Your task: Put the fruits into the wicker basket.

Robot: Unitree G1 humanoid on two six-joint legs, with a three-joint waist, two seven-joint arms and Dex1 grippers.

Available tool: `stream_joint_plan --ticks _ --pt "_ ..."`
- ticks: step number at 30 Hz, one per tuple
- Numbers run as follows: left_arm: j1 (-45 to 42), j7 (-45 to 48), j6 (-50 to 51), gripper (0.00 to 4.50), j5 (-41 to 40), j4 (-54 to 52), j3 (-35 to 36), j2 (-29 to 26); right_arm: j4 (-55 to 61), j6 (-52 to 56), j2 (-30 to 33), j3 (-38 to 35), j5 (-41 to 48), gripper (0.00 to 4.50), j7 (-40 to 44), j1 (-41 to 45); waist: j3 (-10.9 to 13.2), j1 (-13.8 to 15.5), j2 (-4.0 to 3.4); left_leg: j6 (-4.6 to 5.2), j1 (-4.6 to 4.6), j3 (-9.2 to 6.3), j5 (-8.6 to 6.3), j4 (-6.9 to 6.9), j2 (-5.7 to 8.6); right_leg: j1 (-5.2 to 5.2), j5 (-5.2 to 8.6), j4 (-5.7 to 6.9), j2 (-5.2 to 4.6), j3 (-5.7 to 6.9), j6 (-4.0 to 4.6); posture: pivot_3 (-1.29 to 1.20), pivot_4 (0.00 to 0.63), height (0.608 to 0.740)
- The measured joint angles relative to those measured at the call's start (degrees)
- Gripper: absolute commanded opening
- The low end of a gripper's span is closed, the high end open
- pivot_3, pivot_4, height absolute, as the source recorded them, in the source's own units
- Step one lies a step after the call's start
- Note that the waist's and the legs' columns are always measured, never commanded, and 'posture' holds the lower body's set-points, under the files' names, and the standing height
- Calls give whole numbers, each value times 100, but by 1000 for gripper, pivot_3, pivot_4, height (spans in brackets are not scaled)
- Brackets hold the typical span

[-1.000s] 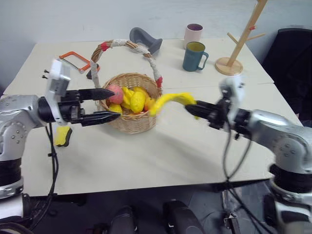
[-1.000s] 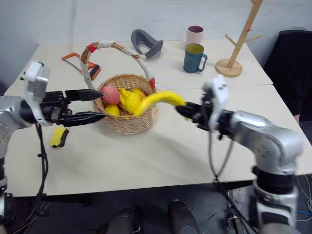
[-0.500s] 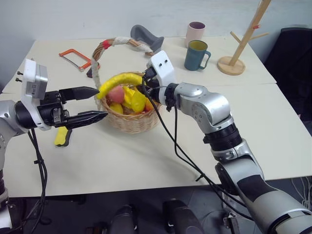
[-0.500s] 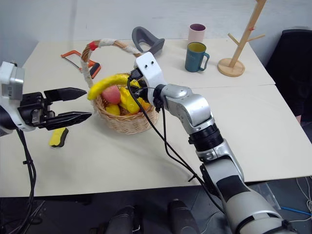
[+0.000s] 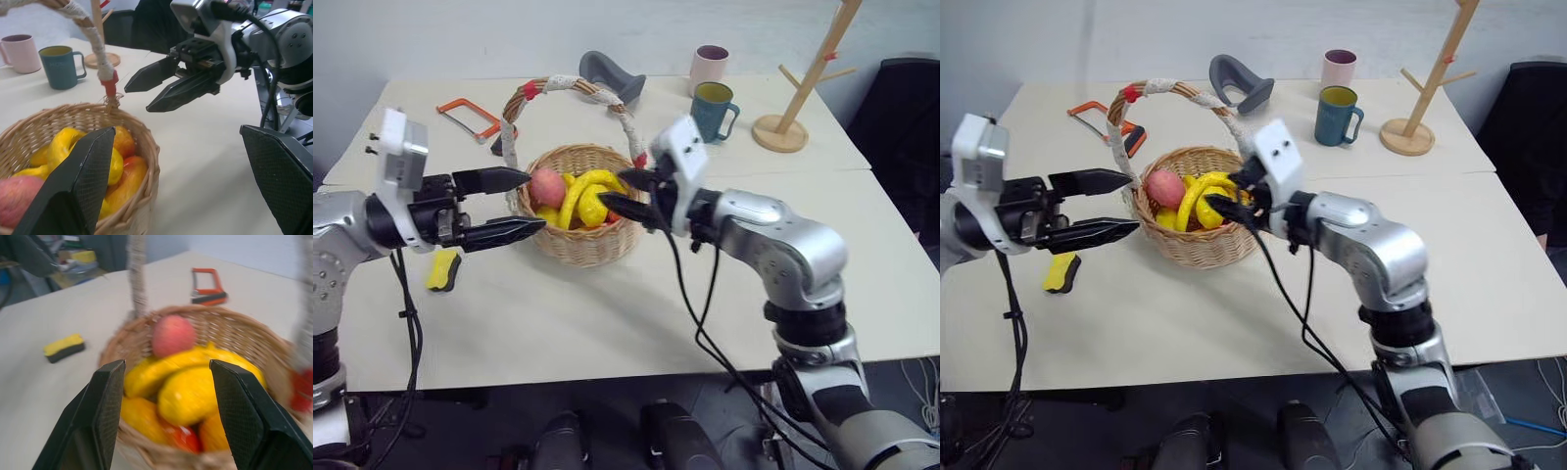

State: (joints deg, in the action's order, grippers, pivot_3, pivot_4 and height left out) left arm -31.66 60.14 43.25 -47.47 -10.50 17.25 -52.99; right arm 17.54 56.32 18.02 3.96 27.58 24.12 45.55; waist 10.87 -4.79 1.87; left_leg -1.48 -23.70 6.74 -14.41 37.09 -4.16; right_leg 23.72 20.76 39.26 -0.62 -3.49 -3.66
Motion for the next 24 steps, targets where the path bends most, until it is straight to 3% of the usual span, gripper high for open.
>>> stream_joint_plan --ticks 5,13,16,22,24 --pt "-197 85 -84 4276 48 36 -260 79 -558 -273 -258 -95 -375 2796 -415 107 0 -75 0 -14 12 11 8 -10 -10 3 4 9 15 -10 7 0 150 740" --pt "-140 100 -204 4276 187 182 -394 172 -2624 -1529 -1010 39 -1011 2796 -624 799 0 -136 0 -18 11 10 9 -9 -9 4 5 13 12 -8 8 0 150 740" --pt "-143 66 -206 4276 187 181 -392 219 -3182 -1945 -1082 51 -1219 2243 -617 866 0 -133 0 -16 10 9 7 -8 -6 3 5 13 8 -7 8 0 150 740" --pt "-146 28 -208 4276 188 168 -388 228 -3347 -2282 -1098 50 -1383 307 -524 923 0 -137 0 -16 11 7 7 -9 -7 3 5 16 9 -7 8 0 150 740" --pt "-146 -21 -208 4276 188 160 -383 233 -3231 -2338 -1080 38 -1412 209 -478 828 0 -136 0 -17 11 7 7 -9 -7 3 5 16 9 -7 8 0 150 740"
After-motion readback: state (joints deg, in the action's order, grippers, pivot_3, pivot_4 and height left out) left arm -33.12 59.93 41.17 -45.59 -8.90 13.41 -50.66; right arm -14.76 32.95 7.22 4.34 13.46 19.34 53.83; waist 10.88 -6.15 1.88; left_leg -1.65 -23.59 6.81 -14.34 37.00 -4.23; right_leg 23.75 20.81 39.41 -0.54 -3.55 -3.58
